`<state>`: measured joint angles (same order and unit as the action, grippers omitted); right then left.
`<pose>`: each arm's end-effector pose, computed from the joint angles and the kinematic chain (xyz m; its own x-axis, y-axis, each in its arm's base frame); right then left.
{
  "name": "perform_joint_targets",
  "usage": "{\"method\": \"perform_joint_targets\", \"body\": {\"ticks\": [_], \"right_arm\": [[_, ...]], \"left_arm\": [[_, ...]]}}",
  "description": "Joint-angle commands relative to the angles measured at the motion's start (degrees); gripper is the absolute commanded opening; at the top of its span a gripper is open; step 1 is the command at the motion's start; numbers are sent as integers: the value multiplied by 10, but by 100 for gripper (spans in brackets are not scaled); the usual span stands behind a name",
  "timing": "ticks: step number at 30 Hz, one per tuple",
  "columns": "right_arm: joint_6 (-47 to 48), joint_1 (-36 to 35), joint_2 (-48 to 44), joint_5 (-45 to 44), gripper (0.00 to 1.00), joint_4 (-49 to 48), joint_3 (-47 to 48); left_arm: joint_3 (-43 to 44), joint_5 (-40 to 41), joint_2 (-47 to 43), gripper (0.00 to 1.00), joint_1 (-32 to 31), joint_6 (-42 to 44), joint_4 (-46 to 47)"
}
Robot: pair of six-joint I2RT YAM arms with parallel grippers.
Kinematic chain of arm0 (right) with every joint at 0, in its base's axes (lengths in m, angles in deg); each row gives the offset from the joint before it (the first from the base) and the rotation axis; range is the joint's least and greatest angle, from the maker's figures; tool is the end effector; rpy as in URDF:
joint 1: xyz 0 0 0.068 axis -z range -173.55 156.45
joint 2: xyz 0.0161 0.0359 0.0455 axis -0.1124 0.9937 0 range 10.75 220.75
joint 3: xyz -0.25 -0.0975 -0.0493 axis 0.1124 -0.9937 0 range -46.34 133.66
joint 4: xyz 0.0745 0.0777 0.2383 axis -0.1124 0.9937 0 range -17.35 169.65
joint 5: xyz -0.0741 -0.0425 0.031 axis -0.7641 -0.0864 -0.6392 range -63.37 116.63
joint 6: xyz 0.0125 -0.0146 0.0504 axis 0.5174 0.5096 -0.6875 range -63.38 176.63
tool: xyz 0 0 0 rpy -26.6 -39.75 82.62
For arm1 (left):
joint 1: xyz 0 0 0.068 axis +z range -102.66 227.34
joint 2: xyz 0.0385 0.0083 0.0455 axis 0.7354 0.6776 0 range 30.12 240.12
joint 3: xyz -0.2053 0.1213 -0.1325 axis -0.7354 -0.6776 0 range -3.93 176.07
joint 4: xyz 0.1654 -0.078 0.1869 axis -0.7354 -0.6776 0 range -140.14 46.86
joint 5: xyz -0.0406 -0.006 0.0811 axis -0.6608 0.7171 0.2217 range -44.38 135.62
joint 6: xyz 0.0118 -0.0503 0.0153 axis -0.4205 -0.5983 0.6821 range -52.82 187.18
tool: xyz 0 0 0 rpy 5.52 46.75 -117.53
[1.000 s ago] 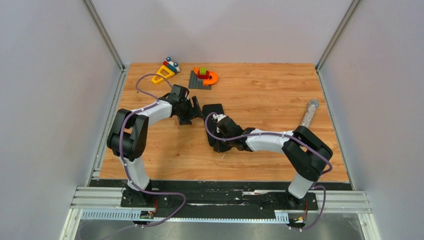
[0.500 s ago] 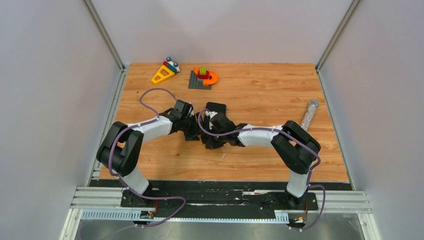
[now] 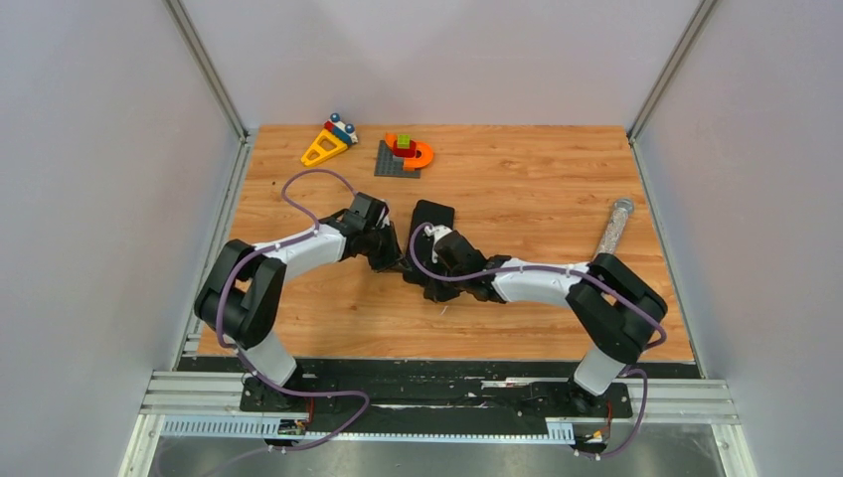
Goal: Sort the hair-cutting tools
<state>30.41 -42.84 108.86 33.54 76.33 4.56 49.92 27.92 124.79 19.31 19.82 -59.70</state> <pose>0.2162 0.2580 0.1510 -0.8084 -0.2672 -0.5245 -0.4960 0.7890 0.3625 0.2811 -0.1619 0.1710 -0.9394 -0.2937 -0.1768 -0.1456 0.8088 -0.5698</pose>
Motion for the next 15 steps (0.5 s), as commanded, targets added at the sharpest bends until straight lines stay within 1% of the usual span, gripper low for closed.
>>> {"method": "perform_joint_targets", "body": {"ticks": [1,4,8,15], "right_arm": [[10,11,-68,-60,0,33,-58],[-5,42,-94,-88,0,45,-89],[-49,94,-106,-87,0,63,-105],[-50,99,-117,-79,0,64,-106]], "left_arm": [[35,63,21,0,2,55,-40],[44,70,24,0,2,82,-61],[50,61,28,0,2,138,-82],[48,29,37,0,2,170,-93]]}}
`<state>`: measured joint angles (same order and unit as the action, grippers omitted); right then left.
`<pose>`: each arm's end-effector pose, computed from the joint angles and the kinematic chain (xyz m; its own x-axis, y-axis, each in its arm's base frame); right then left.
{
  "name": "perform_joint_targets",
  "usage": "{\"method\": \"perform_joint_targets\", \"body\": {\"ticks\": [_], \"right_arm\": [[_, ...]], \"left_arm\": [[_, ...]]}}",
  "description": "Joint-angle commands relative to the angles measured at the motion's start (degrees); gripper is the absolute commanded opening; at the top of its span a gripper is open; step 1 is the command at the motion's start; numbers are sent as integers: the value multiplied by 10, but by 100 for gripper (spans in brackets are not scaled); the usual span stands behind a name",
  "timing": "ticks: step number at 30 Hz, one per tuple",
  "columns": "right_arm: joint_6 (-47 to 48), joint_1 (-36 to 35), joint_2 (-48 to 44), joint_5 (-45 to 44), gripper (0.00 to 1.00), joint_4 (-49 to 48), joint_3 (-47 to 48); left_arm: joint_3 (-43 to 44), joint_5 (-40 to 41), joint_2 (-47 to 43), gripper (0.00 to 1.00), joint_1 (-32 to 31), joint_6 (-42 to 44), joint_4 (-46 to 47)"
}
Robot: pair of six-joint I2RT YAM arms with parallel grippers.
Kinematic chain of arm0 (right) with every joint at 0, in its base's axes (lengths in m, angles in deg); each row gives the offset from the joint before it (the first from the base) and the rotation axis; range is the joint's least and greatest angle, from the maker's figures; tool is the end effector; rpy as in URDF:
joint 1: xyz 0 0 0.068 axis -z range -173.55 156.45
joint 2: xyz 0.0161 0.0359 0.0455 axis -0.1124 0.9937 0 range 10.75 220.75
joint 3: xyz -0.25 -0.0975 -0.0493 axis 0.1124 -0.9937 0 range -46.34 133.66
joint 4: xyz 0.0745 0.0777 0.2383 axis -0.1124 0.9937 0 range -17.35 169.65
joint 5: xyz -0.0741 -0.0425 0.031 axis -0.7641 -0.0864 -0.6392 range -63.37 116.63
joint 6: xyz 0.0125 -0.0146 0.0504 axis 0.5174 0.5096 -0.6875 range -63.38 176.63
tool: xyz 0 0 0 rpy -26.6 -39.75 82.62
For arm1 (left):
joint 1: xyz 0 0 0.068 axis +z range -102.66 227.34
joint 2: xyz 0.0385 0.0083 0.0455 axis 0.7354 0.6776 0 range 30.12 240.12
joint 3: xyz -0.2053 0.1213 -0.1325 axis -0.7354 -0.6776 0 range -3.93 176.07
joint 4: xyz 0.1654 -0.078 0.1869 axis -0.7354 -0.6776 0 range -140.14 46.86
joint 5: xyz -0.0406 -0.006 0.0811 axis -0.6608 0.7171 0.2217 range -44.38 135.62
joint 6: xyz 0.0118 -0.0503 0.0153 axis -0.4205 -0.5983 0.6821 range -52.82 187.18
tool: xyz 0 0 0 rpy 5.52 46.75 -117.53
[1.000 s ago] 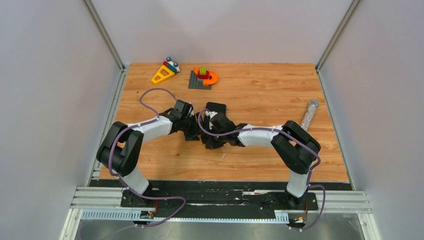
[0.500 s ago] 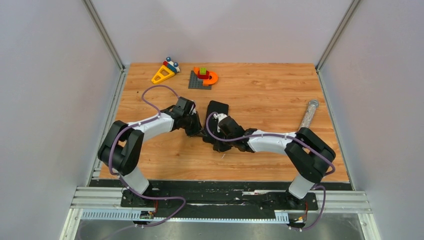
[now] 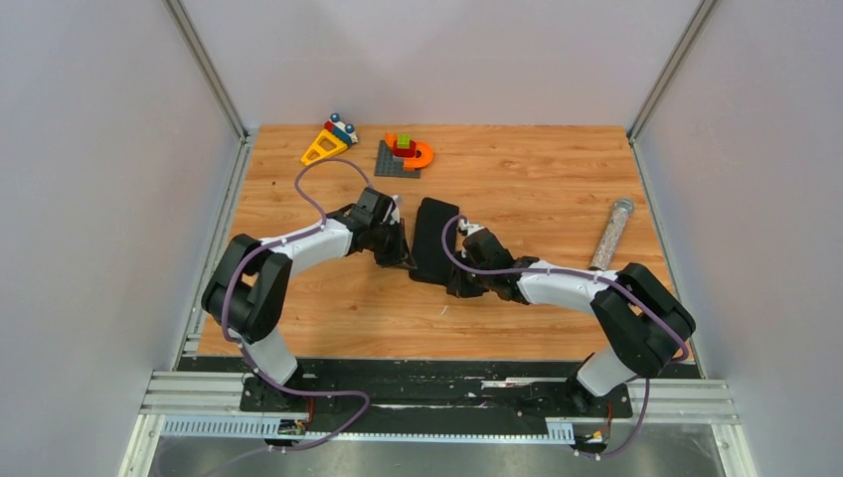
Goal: Sort the hair-cutting tools
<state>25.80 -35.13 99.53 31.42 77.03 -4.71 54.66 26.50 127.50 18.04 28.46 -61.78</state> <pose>0.2172 0.1968 0.1529 -0.8618 -0.0820 -0.5006 -0.3013 0.8767 0.3750 0.2911 -0.1767 0.1779 -0.9588 -0.1395 -0.2474 0.0211 0.8336 -0.5519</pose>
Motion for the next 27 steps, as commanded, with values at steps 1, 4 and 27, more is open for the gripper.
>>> {"method": "perform_joint_targets", "body": {"ticks": [1,4,27], "right_arm": [[0,22,-27,-58,0,56,-15],[8,22,-51,-58,0,56,-24],[49,27,-498,-401,100,285,28]], "left_arm": [[1,35,12,0,14,86,-72],[0,21,12,0,11,85,-67],[-124,117,-182,89,-83,-78,-6]]}}
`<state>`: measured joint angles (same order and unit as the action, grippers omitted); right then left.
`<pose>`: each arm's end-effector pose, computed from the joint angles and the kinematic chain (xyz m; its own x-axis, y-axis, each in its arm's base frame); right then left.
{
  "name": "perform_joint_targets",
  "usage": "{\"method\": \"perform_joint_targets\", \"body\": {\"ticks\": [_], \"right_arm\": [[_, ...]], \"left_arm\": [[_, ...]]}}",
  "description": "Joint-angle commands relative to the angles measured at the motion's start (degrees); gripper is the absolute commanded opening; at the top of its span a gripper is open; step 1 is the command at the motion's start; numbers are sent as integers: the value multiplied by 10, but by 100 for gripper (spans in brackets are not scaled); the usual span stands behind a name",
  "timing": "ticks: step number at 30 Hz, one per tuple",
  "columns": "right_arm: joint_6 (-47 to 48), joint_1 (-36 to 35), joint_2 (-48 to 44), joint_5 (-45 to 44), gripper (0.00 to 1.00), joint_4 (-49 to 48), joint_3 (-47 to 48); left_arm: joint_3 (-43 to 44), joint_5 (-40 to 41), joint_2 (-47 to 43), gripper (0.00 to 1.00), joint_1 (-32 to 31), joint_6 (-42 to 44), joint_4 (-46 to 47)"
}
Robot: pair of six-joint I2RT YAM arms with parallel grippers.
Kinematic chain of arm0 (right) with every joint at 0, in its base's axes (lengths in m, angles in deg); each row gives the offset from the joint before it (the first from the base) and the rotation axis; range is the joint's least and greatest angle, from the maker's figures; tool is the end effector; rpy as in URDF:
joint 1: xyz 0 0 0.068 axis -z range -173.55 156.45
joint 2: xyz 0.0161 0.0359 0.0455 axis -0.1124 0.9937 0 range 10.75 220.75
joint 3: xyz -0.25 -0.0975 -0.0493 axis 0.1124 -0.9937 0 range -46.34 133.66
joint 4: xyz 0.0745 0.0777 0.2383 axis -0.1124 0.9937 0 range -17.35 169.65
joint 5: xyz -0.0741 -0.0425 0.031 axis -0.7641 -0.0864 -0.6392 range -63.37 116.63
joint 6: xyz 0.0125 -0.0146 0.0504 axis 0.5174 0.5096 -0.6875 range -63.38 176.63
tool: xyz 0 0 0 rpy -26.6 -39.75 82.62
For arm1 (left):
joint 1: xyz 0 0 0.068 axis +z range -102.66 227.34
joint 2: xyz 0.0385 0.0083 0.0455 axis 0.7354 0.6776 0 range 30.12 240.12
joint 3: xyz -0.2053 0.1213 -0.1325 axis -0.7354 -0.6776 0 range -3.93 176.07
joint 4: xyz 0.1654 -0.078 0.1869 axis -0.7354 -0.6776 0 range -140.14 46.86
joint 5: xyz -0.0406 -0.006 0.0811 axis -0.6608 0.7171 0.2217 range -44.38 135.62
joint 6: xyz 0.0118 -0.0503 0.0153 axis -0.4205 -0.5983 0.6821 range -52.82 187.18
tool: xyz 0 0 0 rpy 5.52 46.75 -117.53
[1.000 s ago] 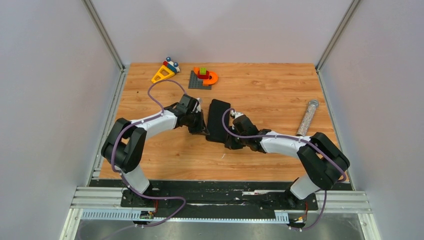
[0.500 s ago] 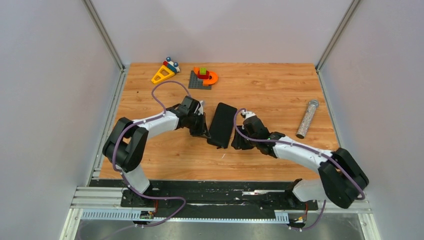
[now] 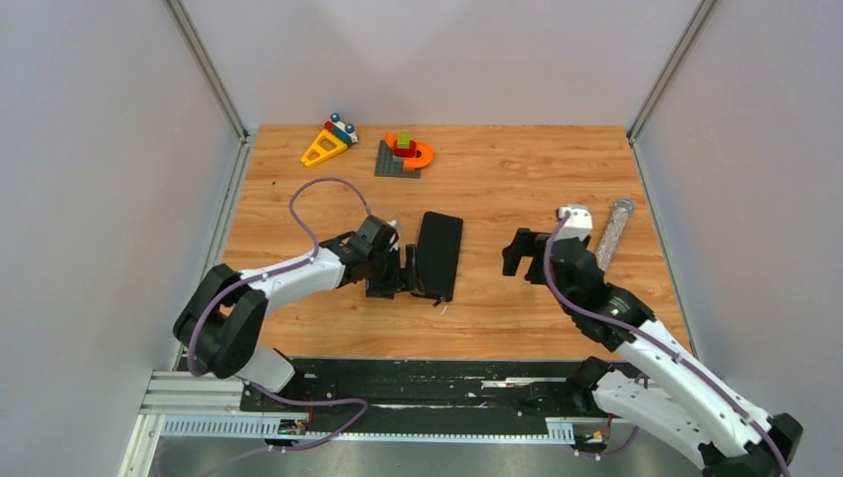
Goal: Sort the hair-cutting tools
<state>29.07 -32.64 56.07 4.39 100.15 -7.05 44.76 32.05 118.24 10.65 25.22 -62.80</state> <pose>0.1431 0.0990 0.2760 -0.5370 0.1155 -0.8357 -0.1021 0.9744 0.2003 0.2311 -0.1826 0.1749 -0.9646 -0.0917 -0.2474 0.0439 0.8689 -0.4930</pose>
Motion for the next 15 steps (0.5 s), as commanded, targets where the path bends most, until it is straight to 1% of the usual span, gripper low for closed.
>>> {"method": "perform_joint_targets", "body": {"ticks": [1,2,3,4,5,6,9,12,15], "right_arm": [[26,2,-85,-154,100,55,56],[35,2,-106,-176,100,55,58],[42,2,-124,-196,100,56,60],[49,2,-144,-215,100,56,61],[55,2,-162,-232,100,56,59],[59,2,-179,-242,100,55,57],[66,2,-224,-281,100,51,35],[73,2,-263,-299,100,48,21],[77,2,-302,-321,100,48,11]], "left_arm": [[-28,87,-106,96,-10,-50,0],[-31,102,-140,98,-10,-50,-16],[-30,138,-156,99,-10,-49,-27],[-23,159,-191,100,-10,-40,-54],[-17,198,-208,100,-10,-33,-70],[-4,241,-243,100,-10,-20,-105],[26,327,-315,100,-10,10,-183],[51,416,-411,100,-10,70,-214],[55,478,-483,100,-10,136,-219]]}}
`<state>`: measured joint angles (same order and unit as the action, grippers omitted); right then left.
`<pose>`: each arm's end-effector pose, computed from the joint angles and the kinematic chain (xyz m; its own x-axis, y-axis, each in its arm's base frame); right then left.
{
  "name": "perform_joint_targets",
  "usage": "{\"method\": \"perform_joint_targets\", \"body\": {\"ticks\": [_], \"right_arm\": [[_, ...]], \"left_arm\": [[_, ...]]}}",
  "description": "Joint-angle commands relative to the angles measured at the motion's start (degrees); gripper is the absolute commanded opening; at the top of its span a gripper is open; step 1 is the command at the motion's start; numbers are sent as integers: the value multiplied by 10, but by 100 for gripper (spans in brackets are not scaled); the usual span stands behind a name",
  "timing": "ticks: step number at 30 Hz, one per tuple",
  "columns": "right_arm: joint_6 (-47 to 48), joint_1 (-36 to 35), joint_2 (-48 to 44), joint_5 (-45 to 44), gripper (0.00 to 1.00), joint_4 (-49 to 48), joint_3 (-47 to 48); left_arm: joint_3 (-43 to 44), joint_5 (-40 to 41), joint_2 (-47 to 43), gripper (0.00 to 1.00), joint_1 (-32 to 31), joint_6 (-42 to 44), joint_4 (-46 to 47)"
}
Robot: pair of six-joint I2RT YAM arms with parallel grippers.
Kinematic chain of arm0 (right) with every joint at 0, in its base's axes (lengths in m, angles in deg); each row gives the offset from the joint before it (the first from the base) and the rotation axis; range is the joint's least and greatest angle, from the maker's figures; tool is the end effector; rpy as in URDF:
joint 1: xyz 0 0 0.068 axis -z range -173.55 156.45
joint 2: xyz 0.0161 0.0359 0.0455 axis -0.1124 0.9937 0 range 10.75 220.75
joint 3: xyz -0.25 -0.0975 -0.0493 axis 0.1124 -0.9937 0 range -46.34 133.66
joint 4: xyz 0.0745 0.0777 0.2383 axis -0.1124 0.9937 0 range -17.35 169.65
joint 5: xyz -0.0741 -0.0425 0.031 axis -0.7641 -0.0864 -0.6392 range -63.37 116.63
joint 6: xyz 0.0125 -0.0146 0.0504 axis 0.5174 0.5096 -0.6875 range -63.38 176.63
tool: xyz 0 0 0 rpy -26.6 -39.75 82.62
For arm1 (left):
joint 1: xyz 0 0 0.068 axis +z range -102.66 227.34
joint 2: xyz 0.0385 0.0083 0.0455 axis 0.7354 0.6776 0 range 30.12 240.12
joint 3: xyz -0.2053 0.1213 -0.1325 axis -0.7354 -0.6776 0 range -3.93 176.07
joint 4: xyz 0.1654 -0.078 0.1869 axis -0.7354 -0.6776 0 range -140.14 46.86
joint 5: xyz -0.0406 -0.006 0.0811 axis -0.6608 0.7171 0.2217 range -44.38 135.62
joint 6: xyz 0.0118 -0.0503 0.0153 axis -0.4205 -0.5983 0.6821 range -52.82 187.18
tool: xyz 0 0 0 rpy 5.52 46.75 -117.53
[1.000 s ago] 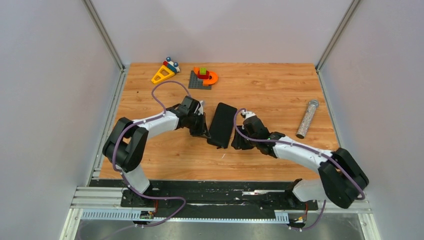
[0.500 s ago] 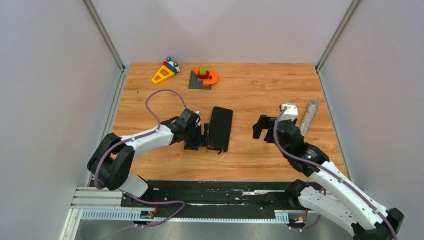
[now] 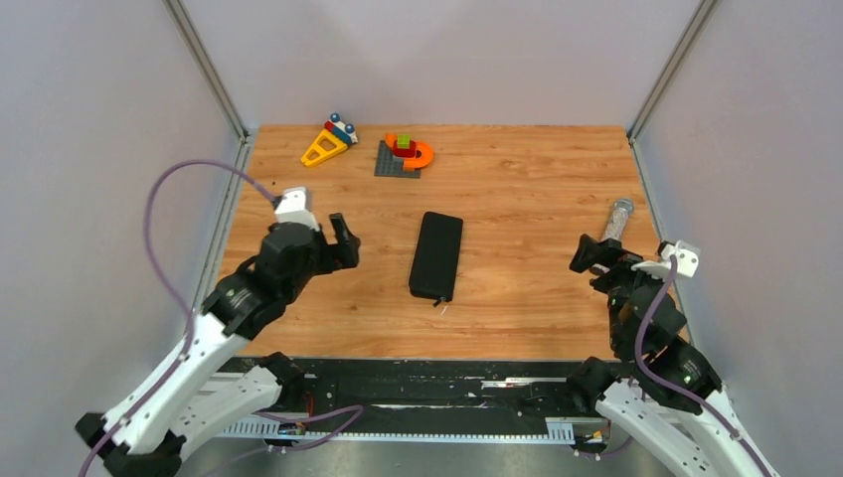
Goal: Sort the hair-cutting tools
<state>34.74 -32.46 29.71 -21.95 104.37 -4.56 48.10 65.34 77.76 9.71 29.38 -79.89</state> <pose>0.0707 0.0228 0.3344 -0.0519 0.2751 -0.9600 0.1941 0.9458 0.2606 0.1440 -0.0958 0.3296 -0.5489 -0.3053 -0.7782 0.0159 0.9270 -0.3748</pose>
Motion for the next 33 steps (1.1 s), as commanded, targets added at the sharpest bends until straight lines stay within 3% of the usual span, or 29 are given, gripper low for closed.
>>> {"method": "perform_joint_targets", "body": {"ticks": [1,5,12,28,33], "right_arm": [[18,1,-57,-65,100,5,-19],[37,1,-107,-84,100,-15,-40],[33,1,-152,-109,100,-22,-51],[40,1,-94,-114,100,-36,-62],[50,2,-69,-99,100,-35,-63]], "left_arm": [[18,178,-114,100,-1,123,-46],[-8,239,-210,100,-1,202,-19],[-74,250,-329,100,-1,284,36],[-145,195,-442,100,-1,324,90],[-138,192,-434,100,-1,321,82]]}}
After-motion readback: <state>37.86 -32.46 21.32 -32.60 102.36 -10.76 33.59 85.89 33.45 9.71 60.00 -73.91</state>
